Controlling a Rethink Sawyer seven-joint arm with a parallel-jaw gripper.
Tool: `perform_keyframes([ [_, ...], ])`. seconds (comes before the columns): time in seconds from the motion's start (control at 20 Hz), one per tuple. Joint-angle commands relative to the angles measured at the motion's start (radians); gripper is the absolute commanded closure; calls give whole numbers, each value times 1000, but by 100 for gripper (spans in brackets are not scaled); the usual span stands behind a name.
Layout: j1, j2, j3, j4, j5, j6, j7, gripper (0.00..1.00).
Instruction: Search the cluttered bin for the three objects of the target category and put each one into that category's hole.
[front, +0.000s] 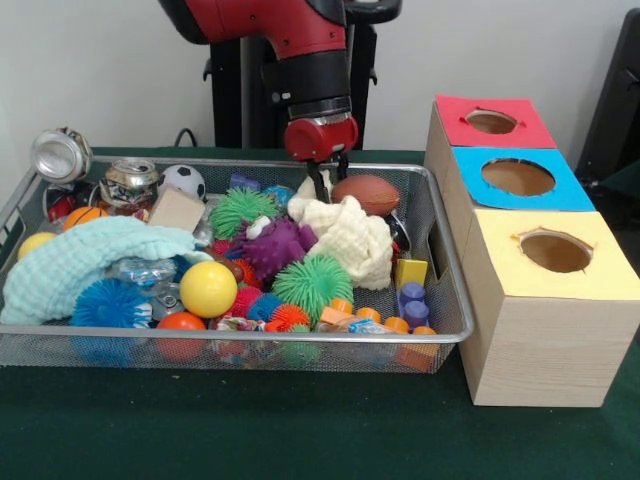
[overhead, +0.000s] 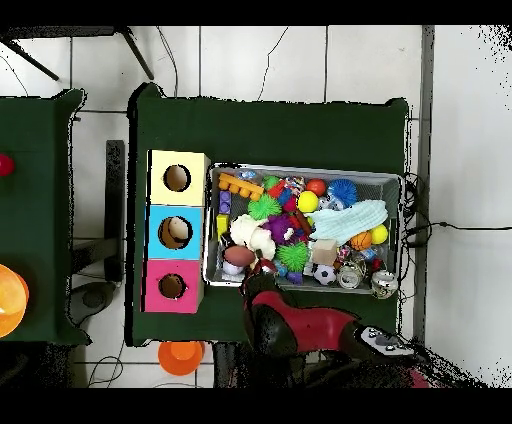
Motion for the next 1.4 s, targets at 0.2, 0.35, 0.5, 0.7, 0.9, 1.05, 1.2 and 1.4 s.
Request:
perform_keyframes([
  [0.2,102,56,-202,-224,96,-79,167,100],
  [0.35,133,64,-242,-232,108,-121,159,100],
  [0.5,144,65,-255,-238,102,-122,164,100],
  [0.7,171,69,-277,-247,116,-95,171,100],
  [0.9,211,66,-317,-261,142,-87,170,100],
  [1.05,226,51,-363,-271,199,-105,179,100],
  [1.2,216,24,-368,-274,253,-132,220,100],
  [1.4,163,-12,-319,-279,175,-82,225,100],
])
